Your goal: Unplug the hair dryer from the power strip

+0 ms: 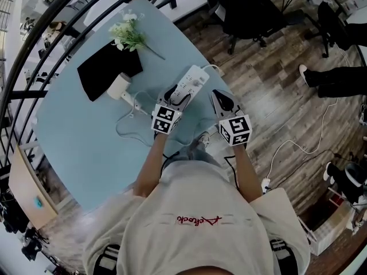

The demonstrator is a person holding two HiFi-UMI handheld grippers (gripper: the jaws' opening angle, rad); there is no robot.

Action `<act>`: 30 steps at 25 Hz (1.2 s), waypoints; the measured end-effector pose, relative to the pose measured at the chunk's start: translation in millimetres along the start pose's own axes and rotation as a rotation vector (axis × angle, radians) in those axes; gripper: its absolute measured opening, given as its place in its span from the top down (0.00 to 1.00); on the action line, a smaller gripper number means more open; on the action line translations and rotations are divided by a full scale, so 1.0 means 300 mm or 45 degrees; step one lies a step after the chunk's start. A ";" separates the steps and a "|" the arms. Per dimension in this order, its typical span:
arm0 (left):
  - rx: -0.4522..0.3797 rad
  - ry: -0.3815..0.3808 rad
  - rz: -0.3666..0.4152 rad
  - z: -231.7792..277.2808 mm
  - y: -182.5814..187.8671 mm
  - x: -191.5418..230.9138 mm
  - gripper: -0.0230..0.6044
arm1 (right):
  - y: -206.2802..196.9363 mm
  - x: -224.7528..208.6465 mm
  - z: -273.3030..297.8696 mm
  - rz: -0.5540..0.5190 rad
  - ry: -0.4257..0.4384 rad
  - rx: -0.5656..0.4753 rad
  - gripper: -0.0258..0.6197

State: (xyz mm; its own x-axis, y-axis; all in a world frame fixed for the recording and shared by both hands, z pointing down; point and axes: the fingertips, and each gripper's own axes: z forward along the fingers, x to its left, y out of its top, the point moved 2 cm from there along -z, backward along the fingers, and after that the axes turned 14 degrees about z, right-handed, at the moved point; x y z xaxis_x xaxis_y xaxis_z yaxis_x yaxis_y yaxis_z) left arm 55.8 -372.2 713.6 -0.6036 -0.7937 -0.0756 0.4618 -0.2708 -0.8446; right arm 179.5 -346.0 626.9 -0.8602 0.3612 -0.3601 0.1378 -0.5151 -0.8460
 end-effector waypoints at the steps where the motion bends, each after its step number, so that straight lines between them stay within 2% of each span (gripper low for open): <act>1: 0.016 -0.002 0.019 0.006 -0.007 -0.001 0.59 | 0.000 0.000 0.003 -0.002 0.000 0.002 0.93; 4: 0.052 0.006 0.060 0.019 -0.021 0.000 0.59 | 0.000 0.003 0.010 -0.009 0.001 0.007 0.93; 8: 0.051 0.009 0.085 0.017 -0.019 0.000 0.59 | 0.010 0.002 0.014 -0.019 0.003 -0.001 0.93; 14: 0.041 0.008 0.077 0.017 -0.023 0.007 0.59 | 0.011 -0.004 0.033 -0.038 0.027 0.038 0.93; 15: 0.041 0.008 0.078 0.018 -0.023 0.007 0.59 | 0.010 -0.003 0.037 -0.037 0.047 0.050 0.92; 17: 0.039 0.009 0.077 0.017 -0.020 0.007 0.59 | 0.011 -0.002 0.044 -0.031 0.076 0.070 0.75; 18: 0.037 0.009 0.076 0.016 -0.019 0.006 0.59 | 0.010 -0.004 0.048 -0.027 0.081 0.079 0.73; 22: 0.042 0.008 0.083 0.015 -0.023 0.003 0.59 | -0.008 -0.007 0.066 -0.035 0.082 0.127 0.70; 30: 0.063 0.009 0.113 0.016 -0.025 0.002 0.59 | -0.044 -0.044 0.113 -0.143 0.083 0.269 0.68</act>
State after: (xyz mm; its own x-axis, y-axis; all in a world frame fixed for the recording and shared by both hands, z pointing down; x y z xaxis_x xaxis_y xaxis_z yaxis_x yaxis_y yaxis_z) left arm 55.2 -373.5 722.4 -0.5632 -0.8120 -0.1530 0.5454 -0.2262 -0.8071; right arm 172.5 -370.1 656.2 -0.8298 0.4715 -0.2986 -0.0686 -0.6172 -0.7838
